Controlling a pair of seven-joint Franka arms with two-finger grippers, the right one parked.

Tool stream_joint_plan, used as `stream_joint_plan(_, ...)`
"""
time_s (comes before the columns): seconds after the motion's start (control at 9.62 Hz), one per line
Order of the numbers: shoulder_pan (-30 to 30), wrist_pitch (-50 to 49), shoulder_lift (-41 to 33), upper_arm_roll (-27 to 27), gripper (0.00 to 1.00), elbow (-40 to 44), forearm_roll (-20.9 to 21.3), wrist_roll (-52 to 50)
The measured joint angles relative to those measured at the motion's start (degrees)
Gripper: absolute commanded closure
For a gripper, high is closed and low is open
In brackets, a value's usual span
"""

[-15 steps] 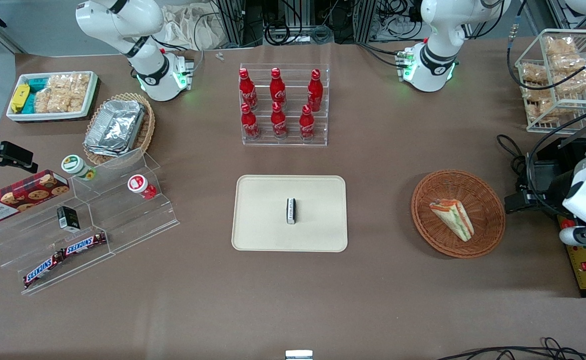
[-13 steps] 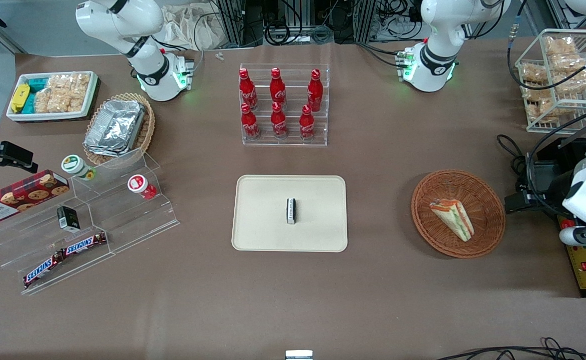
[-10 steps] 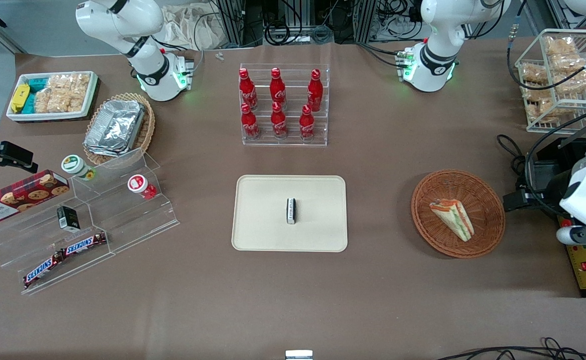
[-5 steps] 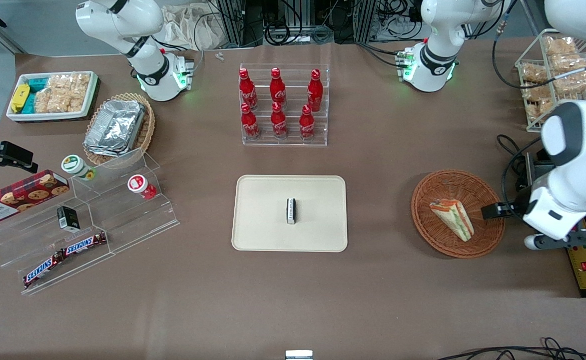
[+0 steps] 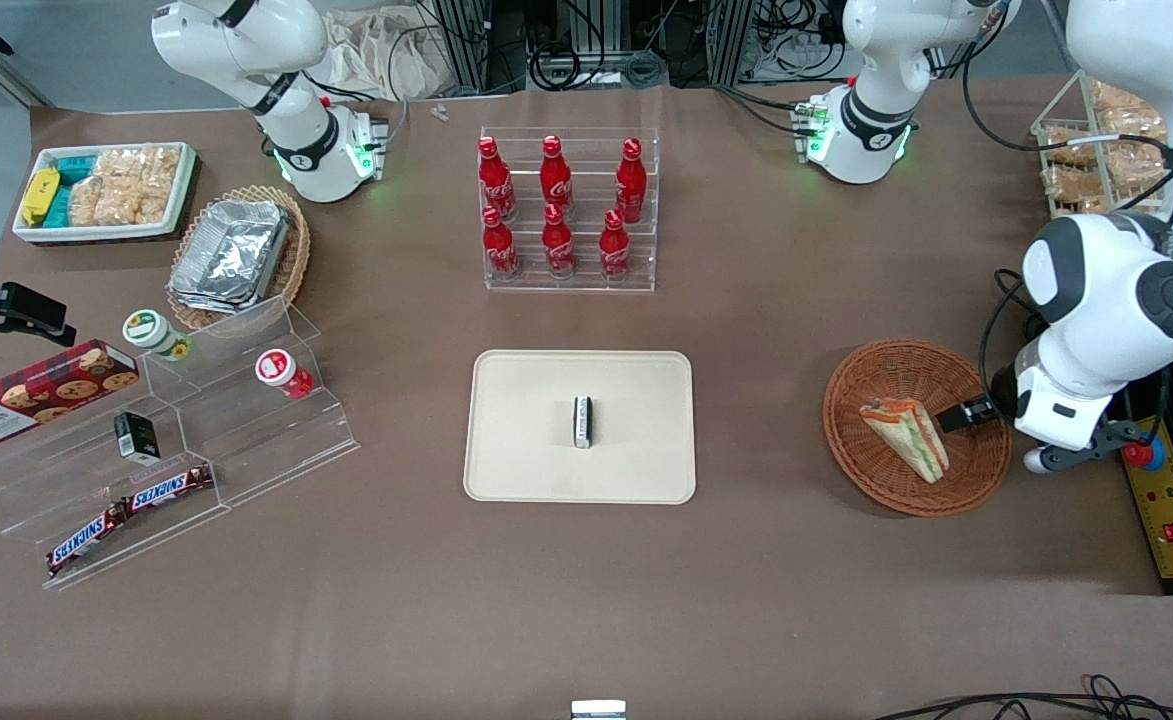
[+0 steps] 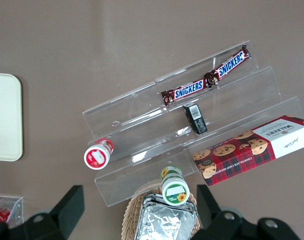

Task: Place sandwich from basket to tray
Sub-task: 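Lower the open left gripper over the wrapped sandwich in the basket, then close the left gripper on the sandwich's wrapped edge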

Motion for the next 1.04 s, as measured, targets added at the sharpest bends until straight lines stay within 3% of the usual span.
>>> stream_joint_plan(0.62,-0.05,6.73,7.78,-0.44,0.00,-1.42,-0.15,-16.82)
stream_joint_plan(1.04,-0.27,7.30,8.05,-0.85,0.00,-0.68,-0.15,-19.01)
